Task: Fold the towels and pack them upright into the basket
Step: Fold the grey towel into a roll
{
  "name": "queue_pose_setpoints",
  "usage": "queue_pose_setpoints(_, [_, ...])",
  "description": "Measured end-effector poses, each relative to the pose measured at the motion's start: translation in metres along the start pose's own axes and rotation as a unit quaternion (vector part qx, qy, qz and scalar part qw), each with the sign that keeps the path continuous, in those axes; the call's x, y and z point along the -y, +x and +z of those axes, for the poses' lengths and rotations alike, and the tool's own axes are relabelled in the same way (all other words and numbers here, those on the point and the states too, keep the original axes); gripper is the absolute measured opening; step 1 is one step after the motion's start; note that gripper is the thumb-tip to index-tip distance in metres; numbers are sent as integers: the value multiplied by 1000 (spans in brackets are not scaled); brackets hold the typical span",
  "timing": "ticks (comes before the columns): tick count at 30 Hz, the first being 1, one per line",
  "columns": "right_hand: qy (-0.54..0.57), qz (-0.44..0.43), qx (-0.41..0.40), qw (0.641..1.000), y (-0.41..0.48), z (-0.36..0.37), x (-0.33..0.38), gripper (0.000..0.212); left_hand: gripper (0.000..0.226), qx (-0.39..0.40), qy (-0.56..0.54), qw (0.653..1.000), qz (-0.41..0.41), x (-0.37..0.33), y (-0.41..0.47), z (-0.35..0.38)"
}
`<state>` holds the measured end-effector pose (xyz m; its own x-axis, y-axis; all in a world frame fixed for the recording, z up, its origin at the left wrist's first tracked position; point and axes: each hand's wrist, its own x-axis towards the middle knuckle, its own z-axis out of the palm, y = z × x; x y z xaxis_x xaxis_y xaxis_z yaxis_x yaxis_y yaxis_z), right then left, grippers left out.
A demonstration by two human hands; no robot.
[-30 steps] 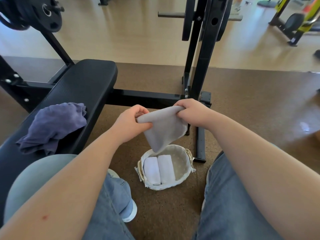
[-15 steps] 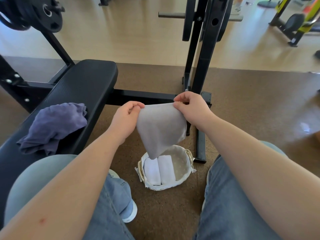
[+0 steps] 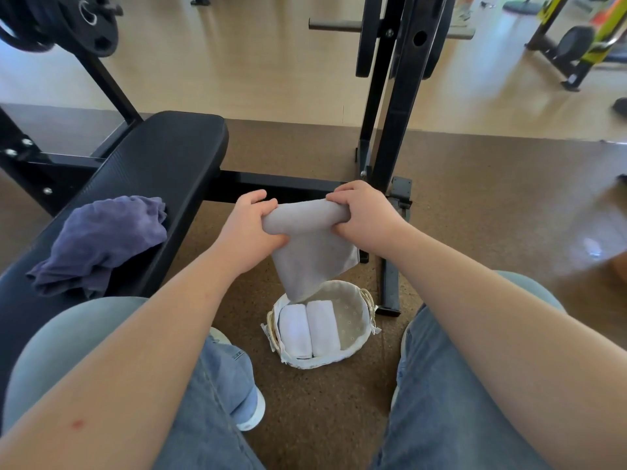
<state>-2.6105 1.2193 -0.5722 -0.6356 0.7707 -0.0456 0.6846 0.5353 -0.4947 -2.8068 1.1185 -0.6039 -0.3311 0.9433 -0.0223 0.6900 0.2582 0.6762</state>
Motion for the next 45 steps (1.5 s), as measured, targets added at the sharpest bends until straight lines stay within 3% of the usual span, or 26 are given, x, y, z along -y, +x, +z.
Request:
queue_pose_setpoints(3, [43,7,-21,999,-1,-2,-1,38,25,-14,6,999,46,5,-1,-4])
queue_pose_setpoints(7, [140,37,-67,987,3,-6,-9,34,37,-64,-49,997,-3,4,0,-8])
queue_pose_setpoints(11, [223,83,-51,970,5,-5,-8,43,48,-70,-150,985,-58,-2,3,-6])
queue_pose_setpoints(15, [252,89,-58,962,3,-1,-6,50,38,-94,-187,976,-62,-2,2,-3])
queue_pose_setpoints(20, [243,66,-104,962,3,1,-3,15,20,-98,-188,976,-46,-6,1,-1])
queue_pose_setpoints(23, [250,58,-86,963,3,-2,-3,25,40,-42,-212,975,-52,-5,0,-7])
queue_pose_setpoints(27, [183,60,-18,981,1,-5,-6,65,75,19,-148,988,-39,-5,1,-9])
queue_pose_setpoints(29, [155,53,9,986,0,-4,-7,70,81,44,-125,990,-49,-4,0,-6])
queue_pose_setpoints(36, [148,37,-1,988,1,-5,-16,51,68,48,-106,993,-24,2,-1,-13])
queue_pose_setpoints(40, [159,43,-21,986,4,-8,-23,43,46,4,-113,993,-36,2,3,-13])
queue_pose_setpoints(45, [242,94,-31,965,5,-5,-19,47,45,-11,-156,987,-46,1,4,-7])
